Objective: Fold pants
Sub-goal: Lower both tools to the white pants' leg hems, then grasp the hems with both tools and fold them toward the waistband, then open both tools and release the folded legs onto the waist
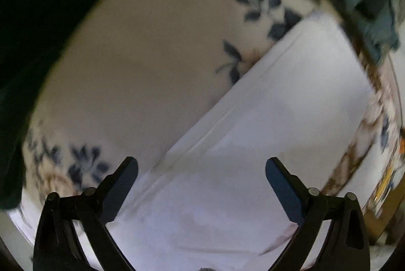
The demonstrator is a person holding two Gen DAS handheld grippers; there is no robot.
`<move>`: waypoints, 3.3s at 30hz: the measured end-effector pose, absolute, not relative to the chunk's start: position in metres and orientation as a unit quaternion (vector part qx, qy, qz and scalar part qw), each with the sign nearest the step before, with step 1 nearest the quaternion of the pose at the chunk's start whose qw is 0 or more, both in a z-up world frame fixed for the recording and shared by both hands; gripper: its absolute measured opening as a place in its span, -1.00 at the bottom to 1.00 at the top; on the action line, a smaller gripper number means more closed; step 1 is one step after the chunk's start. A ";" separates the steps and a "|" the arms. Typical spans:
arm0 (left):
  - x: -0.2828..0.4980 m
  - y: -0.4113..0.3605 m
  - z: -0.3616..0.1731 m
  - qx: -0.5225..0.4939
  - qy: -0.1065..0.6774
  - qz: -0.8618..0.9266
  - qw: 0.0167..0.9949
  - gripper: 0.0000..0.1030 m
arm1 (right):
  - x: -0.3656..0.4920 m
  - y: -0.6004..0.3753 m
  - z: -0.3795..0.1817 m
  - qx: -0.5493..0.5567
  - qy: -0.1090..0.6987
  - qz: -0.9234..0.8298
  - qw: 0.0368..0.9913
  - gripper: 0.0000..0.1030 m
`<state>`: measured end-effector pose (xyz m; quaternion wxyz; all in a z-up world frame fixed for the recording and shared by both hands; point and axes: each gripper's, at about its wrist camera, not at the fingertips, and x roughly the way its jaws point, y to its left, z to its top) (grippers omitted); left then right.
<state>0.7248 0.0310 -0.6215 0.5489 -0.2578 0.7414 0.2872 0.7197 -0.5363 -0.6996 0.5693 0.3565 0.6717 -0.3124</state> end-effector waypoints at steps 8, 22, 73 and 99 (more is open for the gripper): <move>0.701 0.023 -0.587 -0.268 0.697 0.209 0.632 -0.91 | 0.711 -0.531 -0.698 0.348 0.649 -0.310 0.602 -0.88; 0.538 0.064 -0.449 -0.342 0.595 0.063 0.724 -0.94 | 0.529 -0.504 -0.564 0.309 0.592 -0.295 0.683 -0.91; 0.369 -0.105 -0.545 -0.173 0.628 0.026 0.759 0.36 | 0.240 -0.633 -0.627 0.493 0.425 -0.326 0.686 -0.93; 0.354 -0.140 -0.590 -0.117 0.689 -0.012 0.715 0.39 | 0.207 -0.669 -0.640 0.481 0.431 -0.365 0.670 -0.83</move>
